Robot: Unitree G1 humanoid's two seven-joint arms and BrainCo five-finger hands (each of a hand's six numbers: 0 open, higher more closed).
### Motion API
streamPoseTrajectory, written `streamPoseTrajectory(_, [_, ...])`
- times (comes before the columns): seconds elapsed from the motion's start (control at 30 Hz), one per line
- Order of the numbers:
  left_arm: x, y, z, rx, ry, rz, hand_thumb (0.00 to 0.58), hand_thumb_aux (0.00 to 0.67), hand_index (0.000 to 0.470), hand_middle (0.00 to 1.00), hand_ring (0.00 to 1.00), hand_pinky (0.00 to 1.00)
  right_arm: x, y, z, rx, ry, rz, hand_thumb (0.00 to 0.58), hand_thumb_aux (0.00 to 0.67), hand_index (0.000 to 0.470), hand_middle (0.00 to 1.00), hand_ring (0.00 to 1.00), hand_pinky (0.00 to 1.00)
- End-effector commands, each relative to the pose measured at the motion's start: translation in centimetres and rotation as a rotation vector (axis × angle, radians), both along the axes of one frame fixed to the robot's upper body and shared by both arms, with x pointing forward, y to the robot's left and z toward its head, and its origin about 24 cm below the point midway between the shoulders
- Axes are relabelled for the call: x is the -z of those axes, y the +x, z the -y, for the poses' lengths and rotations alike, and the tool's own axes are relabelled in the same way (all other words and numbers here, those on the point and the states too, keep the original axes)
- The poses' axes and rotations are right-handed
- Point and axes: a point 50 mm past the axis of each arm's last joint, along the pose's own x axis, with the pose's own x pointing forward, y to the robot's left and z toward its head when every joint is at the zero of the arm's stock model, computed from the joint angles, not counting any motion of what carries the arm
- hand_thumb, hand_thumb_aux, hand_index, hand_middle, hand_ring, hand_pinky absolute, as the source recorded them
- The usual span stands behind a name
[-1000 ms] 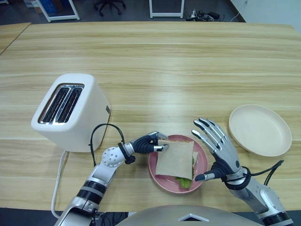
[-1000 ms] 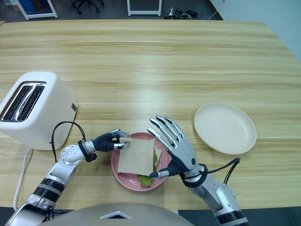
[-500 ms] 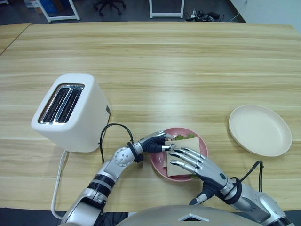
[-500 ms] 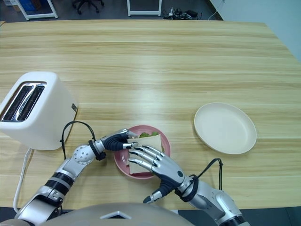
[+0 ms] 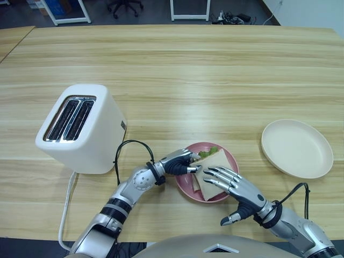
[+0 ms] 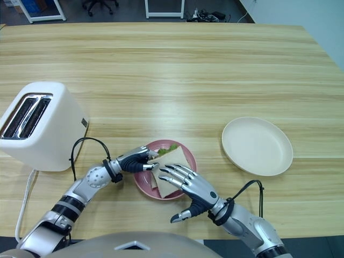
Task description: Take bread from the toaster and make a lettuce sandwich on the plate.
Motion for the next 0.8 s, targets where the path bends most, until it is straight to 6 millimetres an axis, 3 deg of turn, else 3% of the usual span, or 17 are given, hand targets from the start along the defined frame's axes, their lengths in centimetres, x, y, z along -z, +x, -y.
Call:
streamPoseTrajectory(0.03, [-1.4,-0.7,0.4,0.054,-0.019,0.039,0.580,0.670,0.470,1.00,1.00,1.00,-0.3,-0.1,0.0,-0.015,-0.020,0.005,0.000,0.000,0.000,0.00,0.00,0.00])
streamPoseTrajectory(0.23, [-2.9,-0.3,0.3,0.044,-0.046,0.074,0.580,0.670,0.470,1.00,1.00,1.00,-1.2,0.0,-0.6,-0.046,0.014,0.045,0.000,0.000,0.000,0.00,0.00,0.00])
streamPoseTrajectory(0.8, [-3.2,0.8,-0.7,-0.008,-0.050,0.056,0.580,0.670,0.470,1.00,1.00,1.00,-0.7,0.7,-0.6,-0.088,-0.021,0.036,0.000,0.000,0.000,0.00,0.00,0.00])
